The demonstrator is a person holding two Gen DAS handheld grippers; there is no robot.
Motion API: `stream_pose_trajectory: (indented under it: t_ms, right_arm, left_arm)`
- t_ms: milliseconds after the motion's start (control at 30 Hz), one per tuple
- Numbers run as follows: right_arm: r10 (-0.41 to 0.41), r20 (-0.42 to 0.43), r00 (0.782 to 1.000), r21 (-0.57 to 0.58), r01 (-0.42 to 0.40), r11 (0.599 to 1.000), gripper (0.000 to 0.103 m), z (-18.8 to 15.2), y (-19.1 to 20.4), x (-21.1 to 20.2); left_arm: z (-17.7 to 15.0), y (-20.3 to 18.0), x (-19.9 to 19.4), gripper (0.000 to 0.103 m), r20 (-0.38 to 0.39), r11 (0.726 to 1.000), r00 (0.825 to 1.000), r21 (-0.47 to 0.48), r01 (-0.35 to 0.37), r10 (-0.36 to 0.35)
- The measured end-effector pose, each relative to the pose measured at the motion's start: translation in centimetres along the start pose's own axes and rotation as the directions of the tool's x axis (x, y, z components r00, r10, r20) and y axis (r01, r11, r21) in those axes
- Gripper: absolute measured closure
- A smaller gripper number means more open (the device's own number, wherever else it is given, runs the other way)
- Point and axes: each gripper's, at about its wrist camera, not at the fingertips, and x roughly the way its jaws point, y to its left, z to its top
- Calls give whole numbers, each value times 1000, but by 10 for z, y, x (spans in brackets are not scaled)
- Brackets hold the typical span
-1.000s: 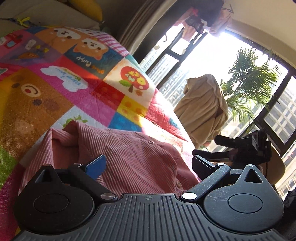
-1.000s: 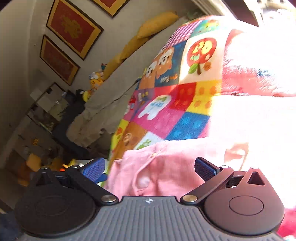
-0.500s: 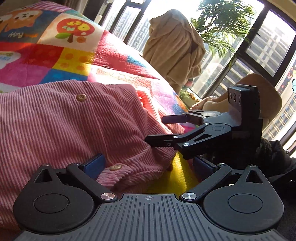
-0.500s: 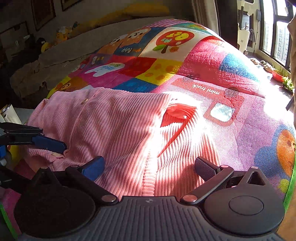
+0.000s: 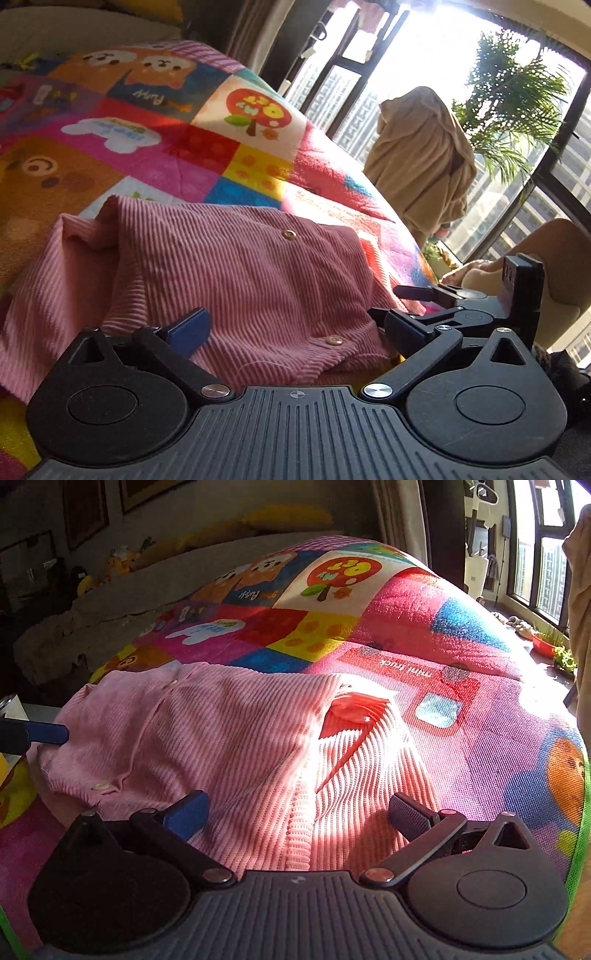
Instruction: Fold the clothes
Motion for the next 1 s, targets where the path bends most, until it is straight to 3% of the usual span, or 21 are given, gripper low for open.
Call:
stream_pose_trajectory:
  t_ms: [100,200,300,400,500,600,700,800,900,1000]
  right_arm:
    - [-11,86,996,-32,13,999,0,13,10,-21]
    - [-9,156,988,-137,31,990,0,26,35,-34]
    - [52,122,991,-251,-20,968,0,31,65,-25]
    - [39,-14,999,-366,-41,930,0,16,93,6]
    - [47,7,999,-381,-41,923,0,6,92,8]
    - [102,-78,992,-306,-121,944,0,21,69,0]
    - [145,-83,986,-189,-158,969,0,41,33,-13]
    - [212,-95,973,46,-208,977,0,68,-13,-12]
    - [318,-113,941,306,-272,912,0,87,-55,13]
    - [435,-138,890,461,-330,823,0,96,-75,50]
  left_arm:
    - [-3,7,-2,0,-5,998,998,4,-64,64]
    - [-10,6,4,0,-30,992,993,52,-113,115]
    - [-13,0,8,0,-23,987,990,91,-135,138]
    - [-15,-1,4,0,-25,987,991,90,-129,132]
    - [-13,2,-5,0,-35,993,994,63,-102,104]
    - [3,7,-19,0,-19,998,998,26,-55,55]
    - [28,14,-29,0,28,998,997,21,-67,67]
    - [52,32,-22,0,33,994,995,-45,-98,99]
    - [66,62,3,0,-19,982,996,-164,-90,88]
    - [73,82,28,0,-67,971,996,-228,-74,61]
